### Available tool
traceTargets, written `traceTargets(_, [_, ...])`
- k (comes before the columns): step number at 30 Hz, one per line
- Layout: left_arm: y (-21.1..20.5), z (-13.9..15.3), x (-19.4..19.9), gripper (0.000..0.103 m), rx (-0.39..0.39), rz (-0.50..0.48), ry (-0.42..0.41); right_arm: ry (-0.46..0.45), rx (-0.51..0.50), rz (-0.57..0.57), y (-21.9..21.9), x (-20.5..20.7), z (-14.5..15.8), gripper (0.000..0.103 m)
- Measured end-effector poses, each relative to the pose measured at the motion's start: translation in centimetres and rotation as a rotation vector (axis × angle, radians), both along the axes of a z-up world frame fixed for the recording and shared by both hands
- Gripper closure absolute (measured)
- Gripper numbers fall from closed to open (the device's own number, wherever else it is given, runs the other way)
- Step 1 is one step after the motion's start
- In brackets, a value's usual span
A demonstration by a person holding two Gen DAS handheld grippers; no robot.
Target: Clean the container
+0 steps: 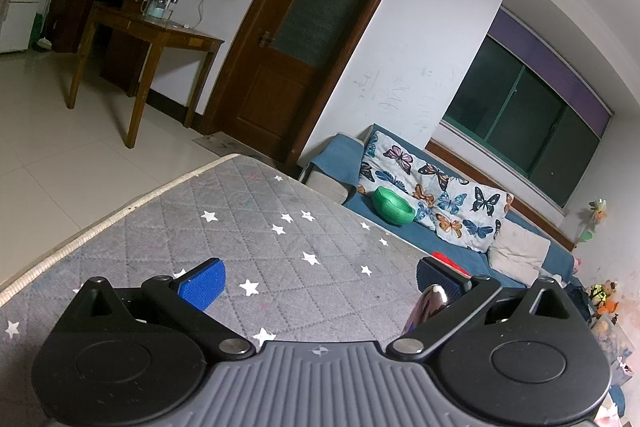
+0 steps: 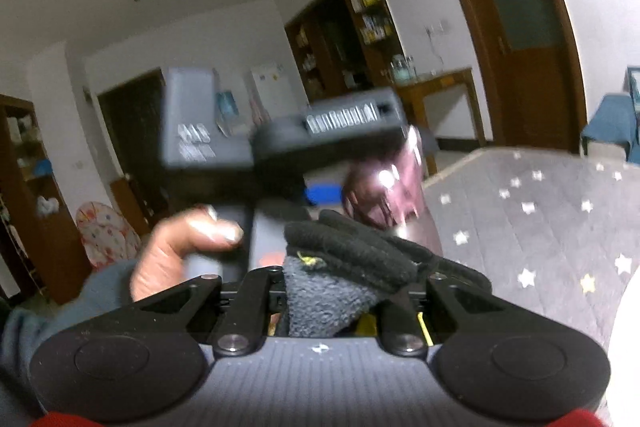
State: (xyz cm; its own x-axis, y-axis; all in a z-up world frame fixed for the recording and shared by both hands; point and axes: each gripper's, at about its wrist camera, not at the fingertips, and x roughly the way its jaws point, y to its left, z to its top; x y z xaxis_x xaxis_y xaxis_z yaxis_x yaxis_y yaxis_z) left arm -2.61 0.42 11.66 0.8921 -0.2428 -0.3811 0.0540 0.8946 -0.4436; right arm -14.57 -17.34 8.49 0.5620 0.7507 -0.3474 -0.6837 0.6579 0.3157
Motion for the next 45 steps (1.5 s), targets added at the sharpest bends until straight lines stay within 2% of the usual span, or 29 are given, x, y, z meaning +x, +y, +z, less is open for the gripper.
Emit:
traceTargets(6, [0.1,-0.2,0.1,0.000,-0.003,-0.002,-0.003,0.103,-0.047,-0.023,-0.6,-0.4,-3.2,0.089])
traceTargets(13, [0.1,-0.1,-0.1,0.000,0.003,-0.018,-0.009,0.181,-0.013,-0.117,-2.9,-0.9,-3.8,0.089])
traceTargets(17, [0.3,-0.2,0.0,0.000,0.002,-0.019,-0.008,0.209,0.074,-0.152,-4.6,0.7,-2.5,0.088])
traceTargets(21, [0.5,-0.2,0.2,0.000,0.001,-0.028,-0.006,0.168,0.141,-0.160,-5.3,2.2,-0.3,0.087])
traceTargets(25, [0.4,-0.2,0.2,0.000,0.011,-0.038,-0.013,0.127,0.263,-0.140,-6.1,3.3,1.5,0.087])
traceTargets(28, [0.5,-0.2,0.2,0.000,0.008,-0.039,-0.009,0.131,0.372,-0.123,-6.8,4.7,1.7,0.087])
traceTargets(32, [0.9,-0.3,0.3,0.000,0.000,-0.039,-0.005,0.204,0.500,-0.090,-7.2,7.2,-0.9,0.087])
traceTargets(34, [0.7,-0.2,0.2,0.000,0.003,-0.047,-0.010,0.262,0.567,-0.098,-7.5,7.7,-3.2,0.087])
traceTargets(41, [0.6,-0.3,0.1,0.000,0.002,-0.053,-0.014,0.386,0.593,-0.153,-7.4,11.5,-8.1,0.087])
traceTargets(45, [0.5,-0.4,-0.1,0.000,0.008,-0.081,-0.028,0.445,0.541,-0.199,-6.1,13.4,-9.6,0.087])
